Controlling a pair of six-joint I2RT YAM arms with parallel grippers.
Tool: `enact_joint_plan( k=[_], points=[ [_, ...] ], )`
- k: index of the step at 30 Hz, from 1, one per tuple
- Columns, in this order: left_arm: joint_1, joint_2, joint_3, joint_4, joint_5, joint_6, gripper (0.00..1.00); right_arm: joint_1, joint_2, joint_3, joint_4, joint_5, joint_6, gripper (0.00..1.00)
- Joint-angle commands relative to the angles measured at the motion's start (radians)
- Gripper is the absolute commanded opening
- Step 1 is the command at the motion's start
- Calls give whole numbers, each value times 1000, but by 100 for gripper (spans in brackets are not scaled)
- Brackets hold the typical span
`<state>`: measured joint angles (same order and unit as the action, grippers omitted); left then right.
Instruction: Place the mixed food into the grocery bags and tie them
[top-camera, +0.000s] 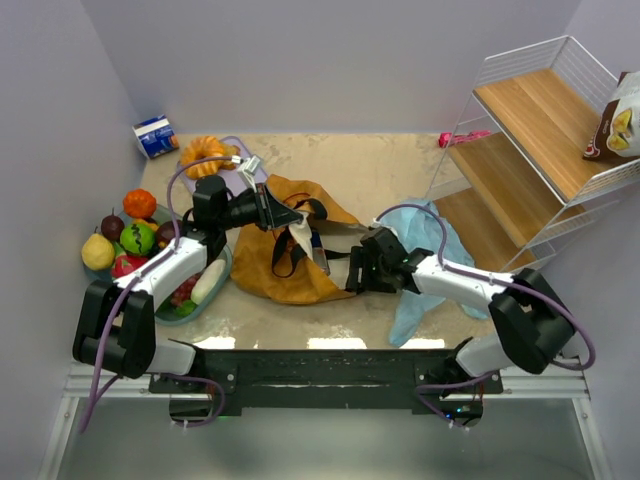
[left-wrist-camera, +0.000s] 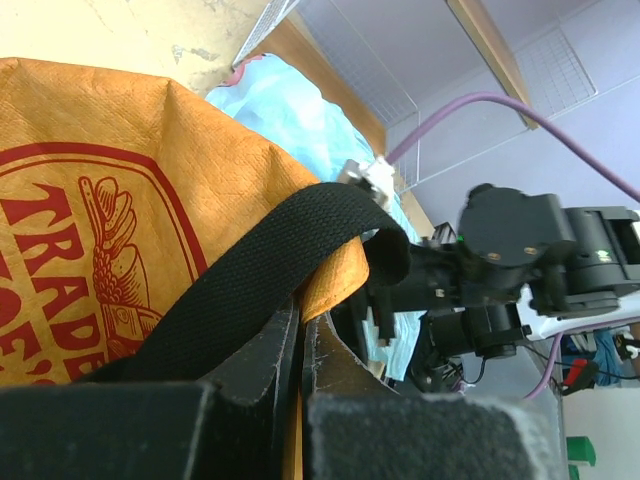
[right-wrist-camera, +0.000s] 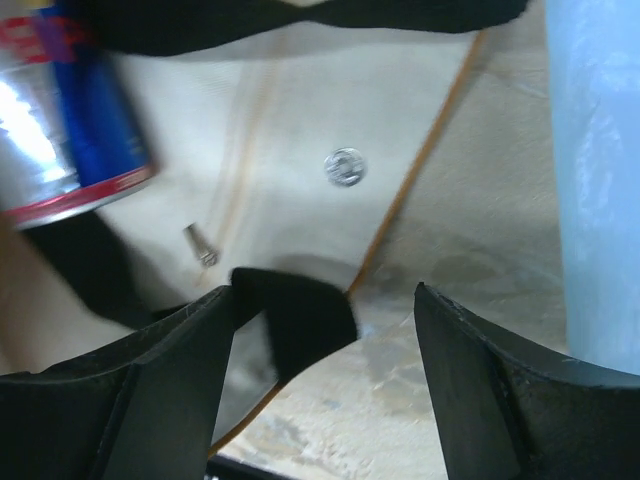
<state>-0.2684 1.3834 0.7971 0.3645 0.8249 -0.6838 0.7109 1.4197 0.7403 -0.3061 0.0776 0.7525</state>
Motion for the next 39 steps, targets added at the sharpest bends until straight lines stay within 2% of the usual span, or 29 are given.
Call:
enact_joint_plan(
  k=[1,9,12,15,16,17,18,24,35,39],
  points=[
    [15,-23,37,-24,-20,33,0,-16,56,-7,93,-22,33,73],
    [15,-21,34,-24,-20,33,0,-14,116,7,173,-16,42,64],
    [17,-20,36,-24,-17,35,0,-16,142,11,173,2,36,56],
    [15,-20,37,-29,-18,38,0,-16,168,16,170,31,18,32],
    [15,-21,37,-30,-18,40,0,-16,165,16,168,39,8,22],
    [15,-20,37,-29,-18,41,0,-14,156,19,164,51,5,6],
    [15,-21,39,-30,-18,40,0,-14,145,25,156,72,1,0],
    [15,-23,80,-53,-29,58,0,-14,-33,108,63,137,-54,0],
    [14,-86,142,-19,0,-23,0,-14,-300,343,-163,267,-156,0],
    [12,-107,175,-15,20,-39,0,-14,-326,538,-250,307,-217,0]
  ],
)
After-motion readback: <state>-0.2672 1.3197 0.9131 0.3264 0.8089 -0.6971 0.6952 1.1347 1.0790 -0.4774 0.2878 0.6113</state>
